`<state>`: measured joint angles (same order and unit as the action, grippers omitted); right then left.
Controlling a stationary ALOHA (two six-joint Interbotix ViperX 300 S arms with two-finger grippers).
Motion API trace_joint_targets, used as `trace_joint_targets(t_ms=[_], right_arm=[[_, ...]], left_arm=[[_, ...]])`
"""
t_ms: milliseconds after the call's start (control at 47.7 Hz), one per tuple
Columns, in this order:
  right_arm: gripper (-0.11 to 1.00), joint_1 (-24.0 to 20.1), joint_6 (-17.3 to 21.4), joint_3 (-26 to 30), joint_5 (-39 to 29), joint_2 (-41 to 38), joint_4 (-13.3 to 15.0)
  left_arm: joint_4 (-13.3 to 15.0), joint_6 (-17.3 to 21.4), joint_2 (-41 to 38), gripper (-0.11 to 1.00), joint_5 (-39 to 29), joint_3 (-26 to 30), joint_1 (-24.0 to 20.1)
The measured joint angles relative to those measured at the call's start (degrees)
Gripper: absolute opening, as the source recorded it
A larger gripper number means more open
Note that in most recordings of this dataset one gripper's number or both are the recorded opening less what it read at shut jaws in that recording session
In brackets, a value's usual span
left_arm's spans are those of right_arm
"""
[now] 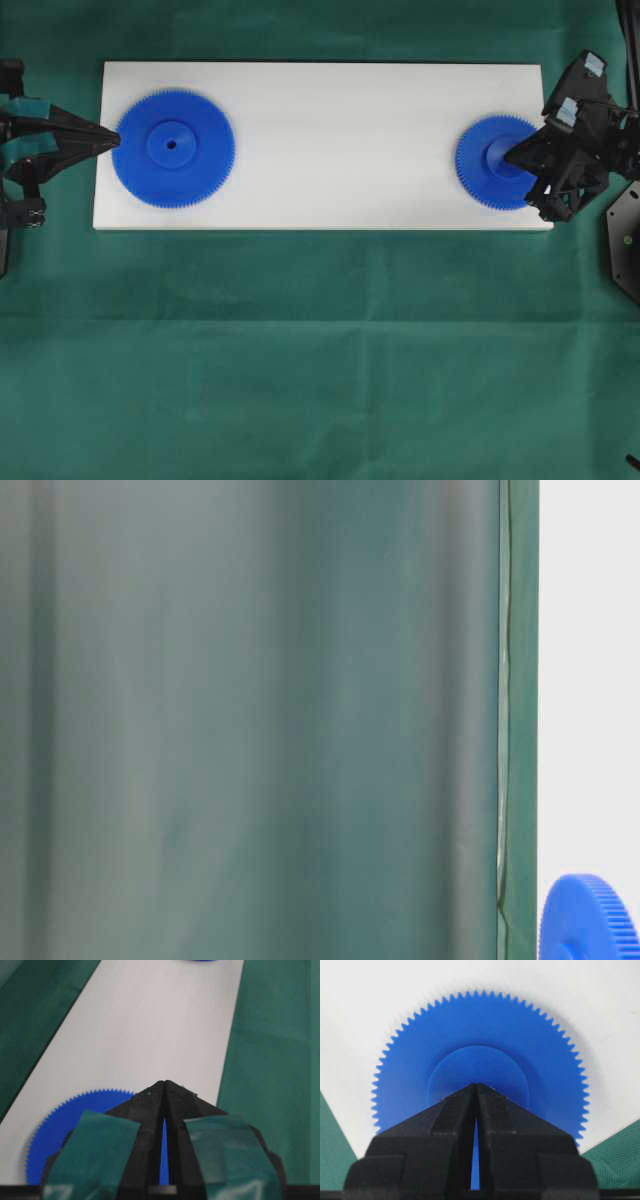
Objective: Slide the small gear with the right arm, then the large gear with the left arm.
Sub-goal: 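Slide the small blue gear leftward with the right gripper toward the large gear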
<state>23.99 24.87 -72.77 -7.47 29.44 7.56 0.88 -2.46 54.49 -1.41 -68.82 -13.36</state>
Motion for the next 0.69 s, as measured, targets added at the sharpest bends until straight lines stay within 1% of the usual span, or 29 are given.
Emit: trace_joint_targets(t_ms=[252,692], right_arm=[[0.5,0.0,-0.1,0.3,0.9,-2.4,-0.1],[0.5,0.0,0.1,1.2,0.5,-3.6,-0.1]], left_arm=[[0.0,0.0,0.0,0.0,0.0,-0.3,-0.1],[0.0,0.0,0.0,0.0,0.0,-0.8,0.0]])
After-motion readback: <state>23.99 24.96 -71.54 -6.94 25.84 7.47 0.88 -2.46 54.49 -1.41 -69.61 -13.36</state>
